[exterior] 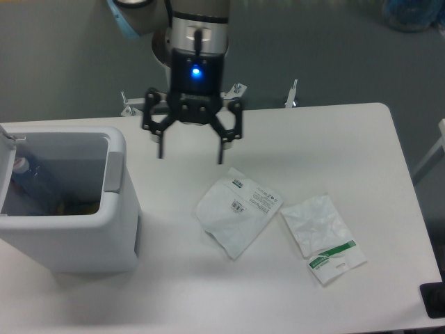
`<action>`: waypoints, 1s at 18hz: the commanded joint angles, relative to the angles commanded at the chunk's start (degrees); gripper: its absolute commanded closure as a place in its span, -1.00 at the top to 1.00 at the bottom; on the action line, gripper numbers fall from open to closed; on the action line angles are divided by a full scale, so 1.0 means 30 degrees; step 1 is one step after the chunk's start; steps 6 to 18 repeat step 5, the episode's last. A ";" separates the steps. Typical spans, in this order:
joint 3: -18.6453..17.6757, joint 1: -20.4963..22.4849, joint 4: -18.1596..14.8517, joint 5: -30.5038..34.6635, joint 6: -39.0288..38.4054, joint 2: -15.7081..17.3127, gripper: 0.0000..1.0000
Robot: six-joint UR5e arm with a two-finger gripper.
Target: Open the trash can
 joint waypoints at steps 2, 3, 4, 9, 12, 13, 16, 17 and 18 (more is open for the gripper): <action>-0.0293 0.0205 -0.0262 0.1030 0.1930 -0.0029 1.00; -0.0381 0.0235 -0.0526 0.1237 0.2868 -0.0029 1.00; -0.0440 0.0235 -0.0673 0.1442 0.3661 -0.0058 1.00; -0.0528 0.0409 -0.0733 0.1531 0.4133 -0.0030 1.00; -0.0528 0.0409 -0.0733 0.1531 0.4133 -0.0030 1.00; -0.0528 0.0409 -0.0733 0.1531 0.4133 -0.0030 1.00; -0.0528 0.0409 -0.0733 0.1531 0.4133 -0.0030 1.00; -0.0528 0.0409 -0.0733 0.1531 0.4133 -0.0030 1.00; -0.0528 0.0409 -0.0733 0.1531 0.4133 -0.0030 1.00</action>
